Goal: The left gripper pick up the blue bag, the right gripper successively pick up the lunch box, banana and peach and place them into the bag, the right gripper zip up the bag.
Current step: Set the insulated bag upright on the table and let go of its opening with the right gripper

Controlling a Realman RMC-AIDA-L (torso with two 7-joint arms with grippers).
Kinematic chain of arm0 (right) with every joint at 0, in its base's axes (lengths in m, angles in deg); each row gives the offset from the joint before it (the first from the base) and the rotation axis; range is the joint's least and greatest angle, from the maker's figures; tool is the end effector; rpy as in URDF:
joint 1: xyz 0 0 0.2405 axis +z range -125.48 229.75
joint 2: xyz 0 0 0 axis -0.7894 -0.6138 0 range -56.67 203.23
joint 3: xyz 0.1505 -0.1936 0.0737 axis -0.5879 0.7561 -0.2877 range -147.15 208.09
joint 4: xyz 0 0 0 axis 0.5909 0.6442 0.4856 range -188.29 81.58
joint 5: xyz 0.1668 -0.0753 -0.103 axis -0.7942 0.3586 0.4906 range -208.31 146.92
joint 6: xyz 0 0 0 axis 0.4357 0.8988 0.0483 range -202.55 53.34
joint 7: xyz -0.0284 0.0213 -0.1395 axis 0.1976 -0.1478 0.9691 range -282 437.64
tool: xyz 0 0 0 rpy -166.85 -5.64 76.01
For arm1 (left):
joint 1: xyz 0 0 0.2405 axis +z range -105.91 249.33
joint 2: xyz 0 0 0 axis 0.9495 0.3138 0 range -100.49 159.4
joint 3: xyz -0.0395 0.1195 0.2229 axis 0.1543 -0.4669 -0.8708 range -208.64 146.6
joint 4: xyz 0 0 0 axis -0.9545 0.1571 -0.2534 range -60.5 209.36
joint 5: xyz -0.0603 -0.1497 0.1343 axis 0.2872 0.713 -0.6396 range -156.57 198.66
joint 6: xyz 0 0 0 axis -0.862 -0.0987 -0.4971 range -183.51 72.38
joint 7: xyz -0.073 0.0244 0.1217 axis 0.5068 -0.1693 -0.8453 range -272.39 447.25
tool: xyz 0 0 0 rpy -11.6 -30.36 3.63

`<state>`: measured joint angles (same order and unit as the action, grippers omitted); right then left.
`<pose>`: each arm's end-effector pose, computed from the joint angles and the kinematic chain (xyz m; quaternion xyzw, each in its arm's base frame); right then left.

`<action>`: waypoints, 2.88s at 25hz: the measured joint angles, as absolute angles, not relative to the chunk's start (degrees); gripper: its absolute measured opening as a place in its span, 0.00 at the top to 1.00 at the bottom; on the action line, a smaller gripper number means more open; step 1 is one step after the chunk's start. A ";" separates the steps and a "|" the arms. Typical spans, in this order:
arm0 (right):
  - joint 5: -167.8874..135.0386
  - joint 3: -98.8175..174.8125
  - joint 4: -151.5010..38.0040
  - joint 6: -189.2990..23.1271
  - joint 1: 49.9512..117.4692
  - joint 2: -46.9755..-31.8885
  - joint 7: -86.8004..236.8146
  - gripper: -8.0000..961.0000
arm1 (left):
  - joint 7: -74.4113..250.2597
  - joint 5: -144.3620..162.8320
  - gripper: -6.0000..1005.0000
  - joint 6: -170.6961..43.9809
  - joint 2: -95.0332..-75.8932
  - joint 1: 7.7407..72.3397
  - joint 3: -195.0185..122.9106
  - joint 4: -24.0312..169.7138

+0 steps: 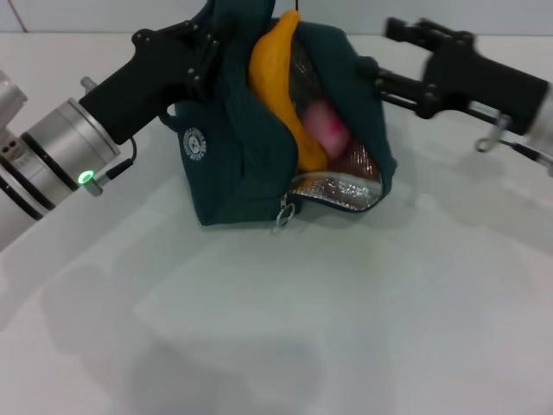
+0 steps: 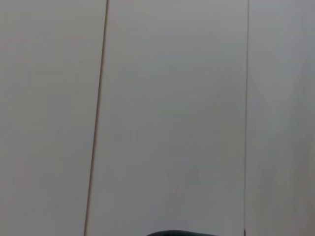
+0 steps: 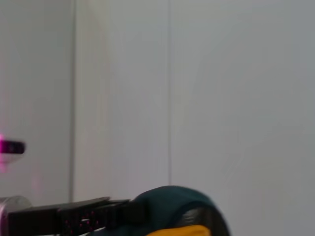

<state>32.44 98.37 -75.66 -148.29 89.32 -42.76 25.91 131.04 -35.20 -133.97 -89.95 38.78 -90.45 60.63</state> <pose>0.1987 0.3867 -0.0142 -0.8859 0.0808 0.3746 0.2612 -0.2347 0.3596 -0.0189 -0.8195 -0.1494 -0.4373 0.3390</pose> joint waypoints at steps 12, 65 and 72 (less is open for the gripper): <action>41.80 98.47 -81.23 -143.24 76.86 -40.95 25.13 0.27 | 130.84 -35.21 0.96 -133.25 -89.81 39.13 -89.64 60.63; 36.03 113.05 -94.68 -147.57 76.76 -41.47 27.69 0.78 | 134.48 -33.24 0.96 -139.77 -90.41 46.11 -89.83 63.04; 38.66 112.68 -93.68 -146.69 77.41 -41.51 26.62 0.84 | 136.46 -31.46 0.96 -145.53 -90.61 47.61 -89.85 64.72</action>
